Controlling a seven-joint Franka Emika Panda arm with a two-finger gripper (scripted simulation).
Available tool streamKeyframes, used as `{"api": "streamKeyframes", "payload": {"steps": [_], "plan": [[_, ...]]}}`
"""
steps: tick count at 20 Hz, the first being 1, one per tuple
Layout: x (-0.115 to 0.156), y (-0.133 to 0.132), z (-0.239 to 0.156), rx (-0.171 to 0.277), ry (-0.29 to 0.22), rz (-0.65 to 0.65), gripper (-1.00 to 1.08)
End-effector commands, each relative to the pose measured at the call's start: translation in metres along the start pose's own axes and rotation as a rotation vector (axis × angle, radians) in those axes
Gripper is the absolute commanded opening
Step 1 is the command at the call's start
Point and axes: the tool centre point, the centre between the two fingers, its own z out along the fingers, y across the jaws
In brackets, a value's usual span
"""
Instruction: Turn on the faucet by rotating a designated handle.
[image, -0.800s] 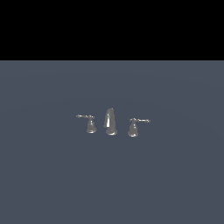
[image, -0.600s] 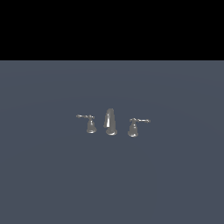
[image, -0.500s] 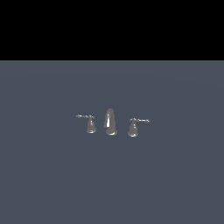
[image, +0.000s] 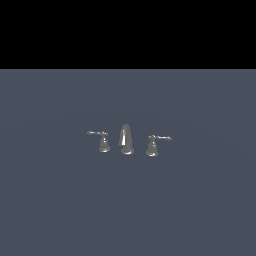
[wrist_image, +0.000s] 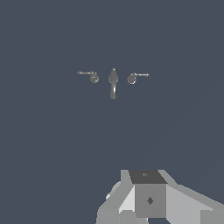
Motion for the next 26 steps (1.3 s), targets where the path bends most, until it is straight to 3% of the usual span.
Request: {"api": "streamKeyframes", "payload": {"steps": [1,14,26], "plan": [[0.008,-0.003,0.012,0.000,-0.001,0.048,-1.00],[0.069,-0.015,0.098,-0.001,-0.009,0.387,-1.00],[0.129,-0.006,0.179,-0.002,-0.016,0.707,-1.00]]}}
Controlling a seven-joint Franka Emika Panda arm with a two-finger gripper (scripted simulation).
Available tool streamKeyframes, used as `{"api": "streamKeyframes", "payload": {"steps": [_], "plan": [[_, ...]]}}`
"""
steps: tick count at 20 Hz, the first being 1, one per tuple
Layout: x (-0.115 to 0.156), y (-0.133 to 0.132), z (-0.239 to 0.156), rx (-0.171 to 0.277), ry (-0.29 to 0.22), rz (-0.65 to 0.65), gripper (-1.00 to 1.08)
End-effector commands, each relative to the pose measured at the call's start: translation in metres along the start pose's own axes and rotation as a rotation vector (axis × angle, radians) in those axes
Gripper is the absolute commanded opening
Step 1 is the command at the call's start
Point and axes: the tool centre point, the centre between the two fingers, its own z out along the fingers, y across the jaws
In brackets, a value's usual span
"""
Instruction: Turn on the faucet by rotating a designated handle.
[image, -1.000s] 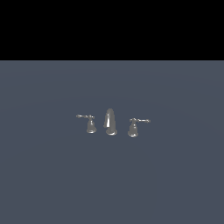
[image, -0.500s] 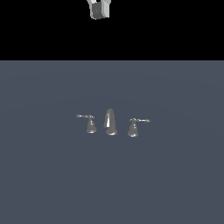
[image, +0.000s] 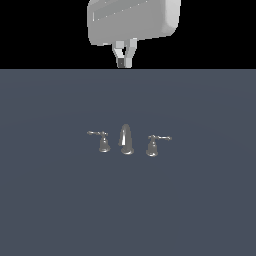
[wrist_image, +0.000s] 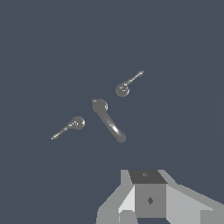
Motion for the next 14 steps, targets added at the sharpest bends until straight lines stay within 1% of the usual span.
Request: {"api": "streamKeyframes", "payload": {"steps": [1,8,14], "plan": [[0.012,-0.005,0.017,0.000,-0.001,0.068,-1.00],[0.046,-0.013,0.063,-0.001,-0.005,0.251,-1.00],[0.078,-0.014,0.104,-0.003,-0.007,0.413,-1.00]]}}
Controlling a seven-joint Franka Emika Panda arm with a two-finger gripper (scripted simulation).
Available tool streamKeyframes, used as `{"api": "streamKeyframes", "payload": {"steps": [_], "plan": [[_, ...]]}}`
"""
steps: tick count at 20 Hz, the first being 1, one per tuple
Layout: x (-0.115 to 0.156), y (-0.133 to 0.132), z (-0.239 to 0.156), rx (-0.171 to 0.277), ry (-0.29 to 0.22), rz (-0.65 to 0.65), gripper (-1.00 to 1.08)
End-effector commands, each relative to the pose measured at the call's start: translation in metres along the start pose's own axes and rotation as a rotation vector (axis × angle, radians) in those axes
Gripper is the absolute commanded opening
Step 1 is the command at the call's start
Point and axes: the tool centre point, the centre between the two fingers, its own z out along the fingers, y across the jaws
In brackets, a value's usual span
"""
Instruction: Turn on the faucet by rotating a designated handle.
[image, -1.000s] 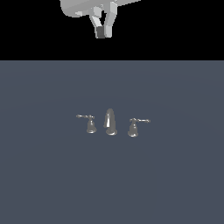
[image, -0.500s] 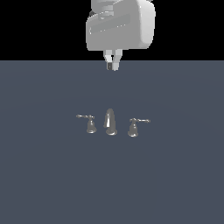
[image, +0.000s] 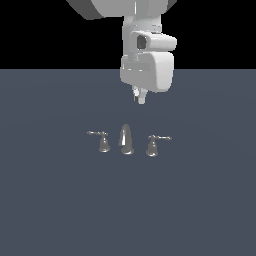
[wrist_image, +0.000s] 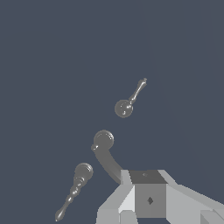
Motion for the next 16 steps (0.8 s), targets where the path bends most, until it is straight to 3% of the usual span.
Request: {"api": "streamKeyframes", "payload": {"steps": [1,16], "plan": [[0.013,-0.005,0.018,-0.001,0.000,0.071,-1.00],[0.091,-0.012,0.113,-0.007,-0.003,0.462,-1.00]]}}
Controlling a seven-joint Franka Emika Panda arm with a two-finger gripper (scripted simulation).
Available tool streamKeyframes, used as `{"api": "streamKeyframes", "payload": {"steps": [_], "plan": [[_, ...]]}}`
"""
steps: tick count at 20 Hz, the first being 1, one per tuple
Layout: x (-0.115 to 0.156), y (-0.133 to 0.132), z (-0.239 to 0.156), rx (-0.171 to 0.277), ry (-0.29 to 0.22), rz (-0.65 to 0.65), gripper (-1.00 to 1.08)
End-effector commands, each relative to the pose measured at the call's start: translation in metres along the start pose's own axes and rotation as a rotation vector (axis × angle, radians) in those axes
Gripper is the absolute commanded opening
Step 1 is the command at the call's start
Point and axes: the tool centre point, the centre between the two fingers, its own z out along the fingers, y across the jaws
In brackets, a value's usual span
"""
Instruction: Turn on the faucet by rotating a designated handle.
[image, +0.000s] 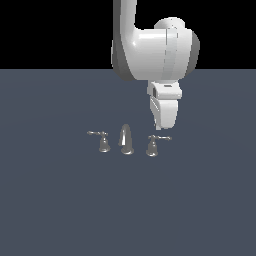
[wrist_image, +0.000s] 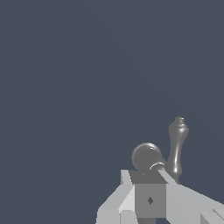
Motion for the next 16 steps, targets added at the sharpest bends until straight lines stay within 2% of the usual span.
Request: {"api": "streamKeyframes", "payload": {"steps": [1,7,16], "plan": [[0.009,-0.004,0.011,0.001,0.000,0.048,-1.00],[0.022,-0.007,0.026,0.000,-0.002,0.113,-1.00],[0.025,-0.001,0.028,0.000,-0.003,0.121,-1.00]]}}
